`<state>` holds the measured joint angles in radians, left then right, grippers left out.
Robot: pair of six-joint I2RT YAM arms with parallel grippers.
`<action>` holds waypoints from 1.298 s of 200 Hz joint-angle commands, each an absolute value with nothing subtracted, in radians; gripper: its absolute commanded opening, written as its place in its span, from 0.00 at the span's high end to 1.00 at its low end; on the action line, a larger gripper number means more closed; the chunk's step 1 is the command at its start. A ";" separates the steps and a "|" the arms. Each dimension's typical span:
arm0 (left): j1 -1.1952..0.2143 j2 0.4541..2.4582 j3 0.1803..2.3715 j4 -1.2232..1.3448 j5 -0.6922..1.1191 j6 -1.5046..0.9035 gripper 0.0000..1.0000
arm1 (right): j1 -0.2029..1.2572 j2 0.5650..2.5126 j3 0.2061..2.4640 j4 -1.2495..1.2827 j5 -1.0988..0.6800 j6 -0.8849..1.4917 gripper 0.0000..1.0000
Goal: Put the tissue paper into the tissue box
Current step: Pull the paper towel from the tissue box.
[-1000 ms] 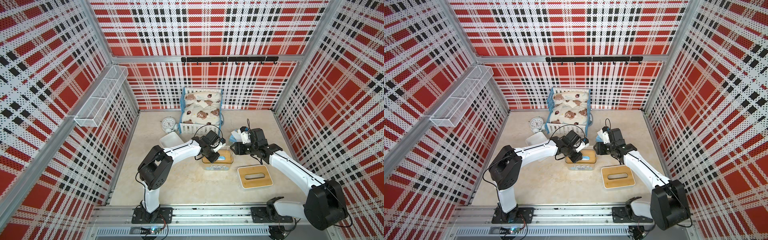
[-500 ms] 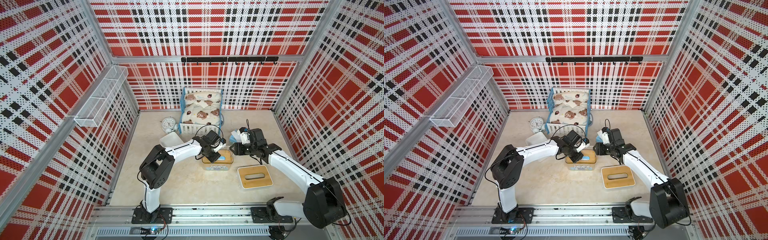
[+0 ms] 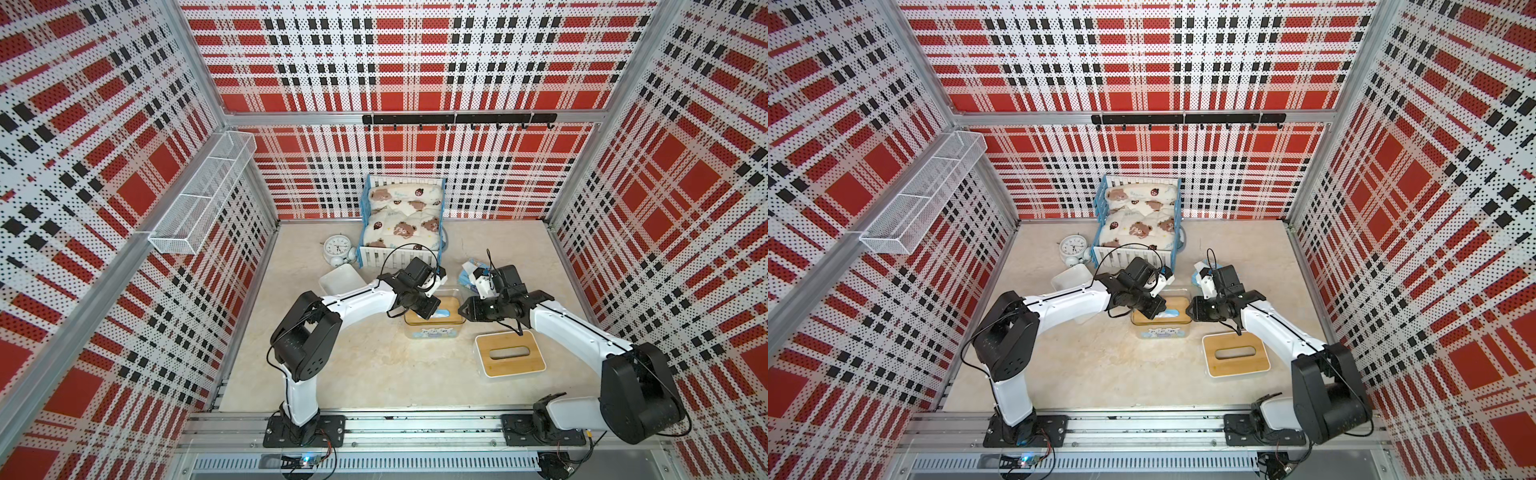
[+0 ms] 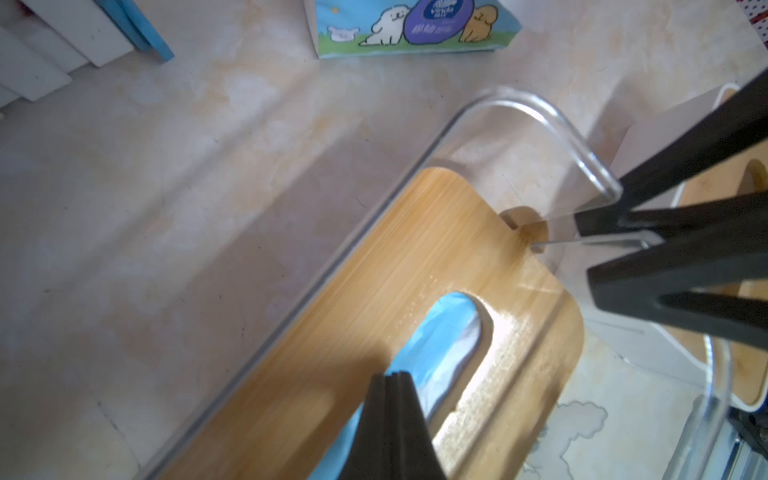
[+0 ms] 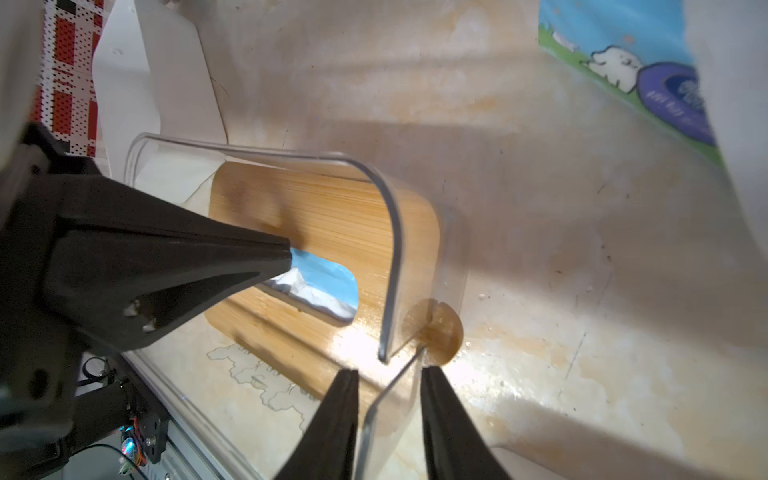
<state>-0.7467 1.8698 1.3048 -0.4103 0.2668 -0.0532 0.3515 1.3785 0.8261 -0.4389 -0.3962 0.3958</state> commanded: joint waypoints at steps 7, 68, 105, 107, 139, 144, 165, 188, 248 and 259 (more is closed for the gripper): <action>-0.741 1.822 1.289 -0.377 0.285 -0.072 1.00 | 0.364 1.394 0.850 -0.478 -0.322 0.371 0.75; -0.795 1.805 1.342 -0.514 0.190 0.050 0.90 | 0.364 1.451 0.968 -0.536 -0.269 0.279 0.91; -0.820 1.808 1.333 -0.538 0.184 0.062 0.78 | 0.373 1.478 1.009 -0.519 -0.308 0.285 0.92; -0.822 1.808 1.332 -0.538 0.178 0.063 0.78 | 0.374 1.479 1.011 -0.519 -0.308 0.284 0.92; -0.821 1.823 1.360 -0.567 0.107 0.089 0.74 | 0.383 1.490 1.041 -0.537 -0.295 0.254 0.92; -0.821 1.827 1.368 -0.580 0.100 0.095 0.74 | 0.383 1.490 1.046 -0.541 -0.289 0.250 0.93; -0.815 1.840 1.384 -0.596 0.078 0.109 0.74 | 0.392 1.487 1.059 -0.554 -0.265 0.227 0.93; -0.805 1.855 1.393 -0.604 0.100 0.111 0.78 | 0.402 1.480 1.079 -0.566 -0.247 0.219 0.93; -0.808 1.886 1.402 -0.603 0.141 0.115 0.79 | 0.422 1.485 1.090 -0.540 -0.243 0.240 0.91; -0.808 1.895 1.399 -0.596 0.131 0.113 0.79 | 0.425 1.489 1.085 -0.528 -0.248 0.243 0.90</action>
<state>-0.8093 1.8622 1.3808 -0.5930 0.1265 0.1062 0.4122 1.4956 1.0584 -0.5941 -0.2043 0.2214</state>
